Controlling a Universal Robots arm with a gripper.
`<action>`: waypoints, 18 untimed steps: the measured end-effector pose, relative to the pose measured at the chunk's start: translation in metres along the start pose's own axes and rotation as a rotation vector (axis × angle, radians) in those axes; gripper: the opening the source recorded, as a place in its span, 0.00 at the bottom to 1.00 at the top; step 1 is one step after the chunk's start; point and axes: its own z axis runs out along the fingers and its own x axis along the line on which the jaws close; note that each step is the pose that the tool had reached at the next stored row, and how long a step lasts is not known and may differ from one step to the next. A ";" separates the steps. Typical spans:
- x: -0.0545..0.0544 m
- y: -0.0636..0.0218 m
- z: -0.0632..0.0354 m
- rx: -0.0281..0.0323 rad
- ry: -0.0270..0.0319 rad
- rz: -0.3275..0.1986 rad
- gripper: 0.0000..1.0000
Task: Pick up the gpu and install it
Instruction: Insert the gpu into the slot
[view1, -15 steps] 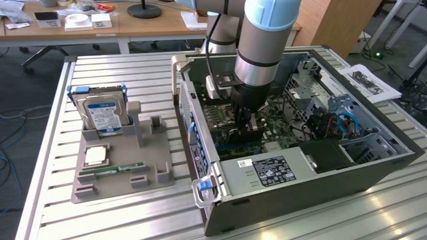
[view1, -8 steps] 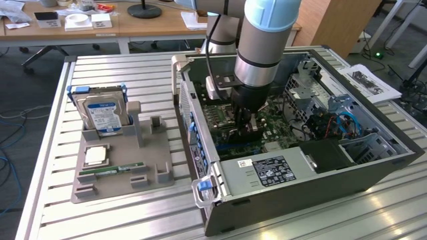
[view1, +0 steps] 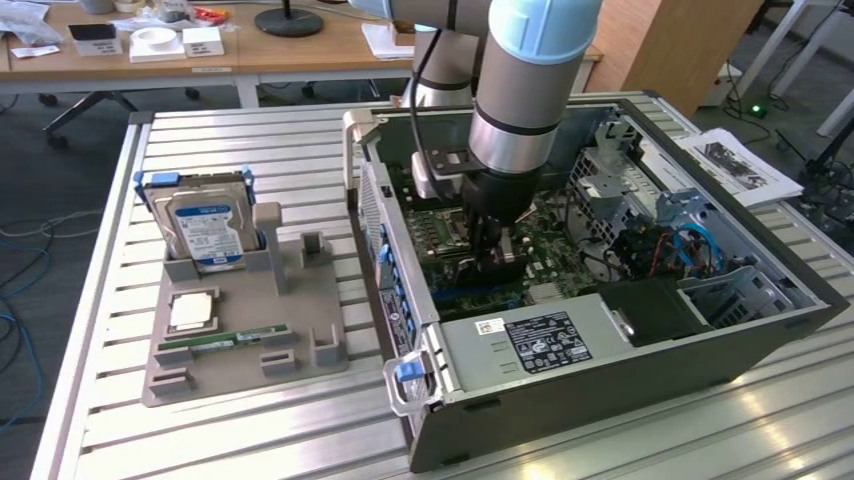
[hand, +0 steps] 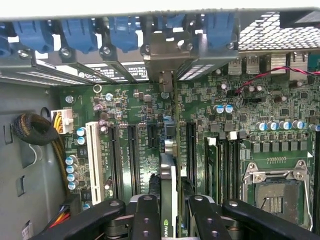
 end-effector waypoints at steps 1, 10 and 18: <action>0.000 0.0000 0.0000 0.0001 0.0001 0.005 0.27; 0.000 0.0001 0.0011 0.0001 0.0001 0.005 0.27; 0.000 0.0001 0.0012 0.0002 0.0001 0.005 0.27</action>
